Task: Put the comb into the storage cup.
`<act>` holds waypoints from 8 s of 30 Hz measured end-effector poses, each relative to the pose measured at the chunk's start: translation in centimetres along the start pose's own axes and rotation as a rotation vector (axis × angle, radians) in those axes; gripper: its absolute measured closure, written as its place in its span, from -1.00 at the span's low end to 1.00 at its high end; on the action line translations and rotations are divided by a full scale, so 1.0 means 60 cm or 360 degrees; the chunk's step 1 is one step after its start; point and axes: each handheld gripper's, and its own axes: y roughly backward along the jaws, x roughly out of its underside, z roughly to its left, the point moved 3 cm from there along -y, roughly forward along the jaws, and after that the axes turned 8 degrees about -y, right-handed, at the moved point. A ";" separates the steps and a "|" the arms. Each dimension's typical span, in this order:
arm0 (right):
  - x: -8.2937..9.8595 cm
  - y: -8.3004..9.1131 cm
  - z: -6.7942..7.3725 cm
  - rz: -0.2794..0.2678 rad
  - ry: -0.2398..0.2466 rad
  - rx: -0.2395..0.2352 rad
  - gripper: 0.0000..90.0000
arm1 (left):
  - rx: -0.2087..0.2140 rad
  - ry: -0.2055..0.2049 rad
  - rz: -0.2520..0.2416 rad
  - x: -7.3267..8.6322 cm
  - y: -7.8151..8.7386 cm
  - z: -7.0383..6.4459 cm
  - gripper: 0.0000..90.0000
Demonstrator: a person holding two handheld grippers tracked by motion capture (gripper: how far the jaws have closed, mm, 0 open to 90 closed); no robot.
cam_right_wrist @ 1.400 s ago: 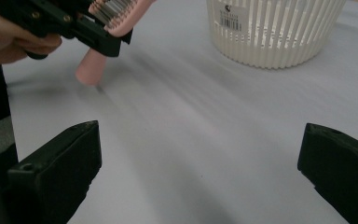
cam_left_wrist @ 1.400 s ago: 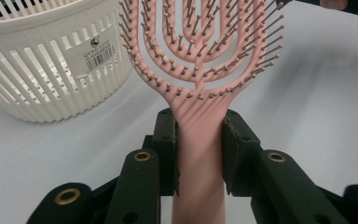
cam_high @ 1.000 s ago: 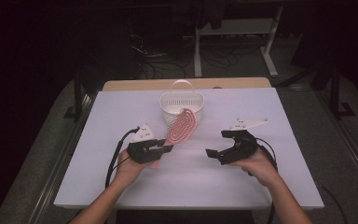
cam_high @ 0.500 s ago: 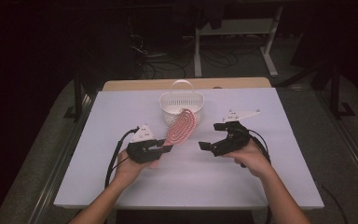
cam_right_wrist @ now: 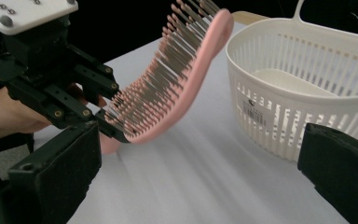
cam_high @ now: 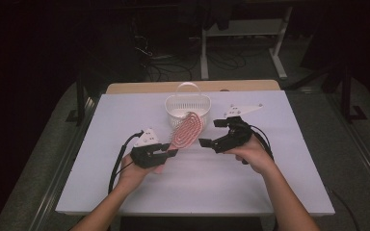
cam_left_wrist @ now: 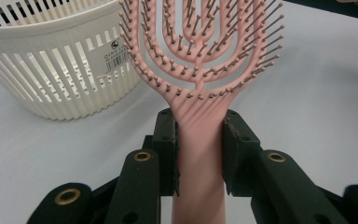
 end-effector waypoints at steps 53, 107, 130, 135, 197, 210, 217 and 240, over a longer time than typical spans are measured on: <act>-0.003 -0.067 0.021 0.0002 -0.0166 -0.0077 -0.47 | -0.0032 -0.0120 0.0026 0.001 -0.013 -0.025 0.57; -0.008 -0.059 0.025 -0.0041 -0.0261 -0.0250 0.39 | -0.0013 -0.0160 0.0028 0.006 -0.017 -0.021 0.53; -0.018 -0.027 0.008 -0.0145 -0.0257 -0.0173 0.40 | 0.0086 -0.0059 -0.0013 0.014 0.013 0.004 0.02; -0.019 -0.019 0.005 -0.0162 -0.0243 -0.0164 0.40 | 0.0131 -0.0037 -0.0003 0.018 0.015 0.008 -0.17; -0.045 0.017 -0.013 -0.0293 -0.0243 -0.0115 0.40 | 0.0058 0.0050 0.0209 0.125 0.087 0.029 -0.96; -0.077 0.025 -0.014 -0.0356 -0.0237 -0.0122 0.40 | 0.0056 0.0049 0.0204 0.130 0.088 0.031 -0.96; -0.095 0.028 -0.013 -0.0386 -0.0228 -0.0110 0.40 | 0.0055 0.0057 0.0202 0.131 0.088 0.032 -0.96; -0.155 0.042 -0.037 -0.0510 -0.0268 -0.0071 0.40 | 0.0087 0.0078 0.0216 0.131 0.087 0.032 -0.96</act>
